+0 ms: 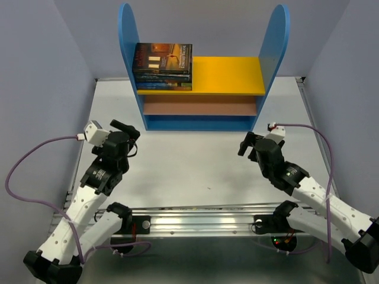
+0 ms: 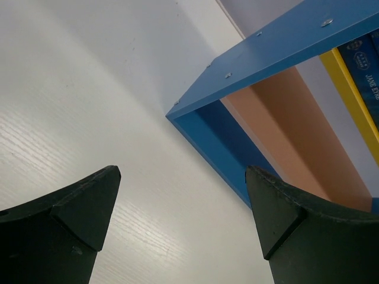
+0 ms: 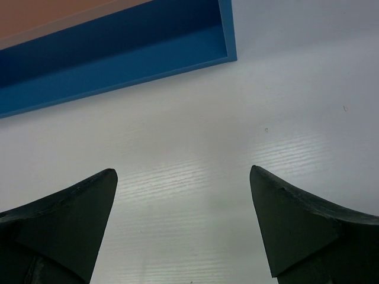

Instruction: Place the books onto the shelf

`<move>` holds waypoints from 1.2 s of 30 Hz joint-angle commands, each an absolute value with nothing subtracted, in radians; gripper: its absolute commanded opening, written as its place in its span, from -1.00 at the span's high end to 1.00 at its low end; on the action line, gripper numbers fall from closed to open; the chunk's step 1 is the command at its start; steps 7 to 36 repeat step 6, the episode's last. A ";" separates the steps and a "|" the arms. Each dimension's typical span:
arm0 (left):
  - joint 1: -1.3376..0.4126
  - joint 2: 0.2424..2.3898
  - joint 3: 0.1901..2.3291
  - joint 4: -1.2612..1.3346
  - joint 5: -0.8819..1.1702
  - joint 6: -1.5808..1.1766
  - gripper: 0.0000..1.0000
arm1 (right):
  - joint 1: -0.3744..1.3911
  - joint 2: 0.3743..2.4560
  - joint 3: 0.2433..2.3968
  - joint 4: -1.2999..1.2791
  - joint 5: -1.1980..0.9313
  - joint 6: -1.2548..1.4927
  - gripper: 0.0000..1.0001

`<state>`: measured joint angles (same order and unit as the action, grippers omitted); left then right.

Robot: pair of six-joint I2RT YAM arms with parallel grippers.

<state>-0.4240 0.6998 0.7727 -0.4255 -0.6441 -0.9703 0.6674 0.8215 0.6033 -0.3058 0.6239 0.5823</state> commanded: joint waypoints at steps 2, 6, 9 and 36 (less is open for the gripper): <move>-0.422 0.727 0.804 -0.417 -0.666 -0.960 -0.98 | 0.672 0.831 0.624 -0.233 0.704 0.612 -1.00; -0.420 0.724 0.792 -0.397 -0.667 -0.966 -0.98 | 0.672 0.825 0.620 -0.222 0.742 0.620 -1.00; -0.420 0.724 0.792 -0.397 -0.667 -0.966 -0.98 | 0.672 0.825 0.620 -0.222 0.742 0.620 -1.00; -0.420 0.724 0.792 -0.397 -0.667 -0.966 -0.98 | 0.672 0.825 0.620 -0.222 0.742 0.620 -1.00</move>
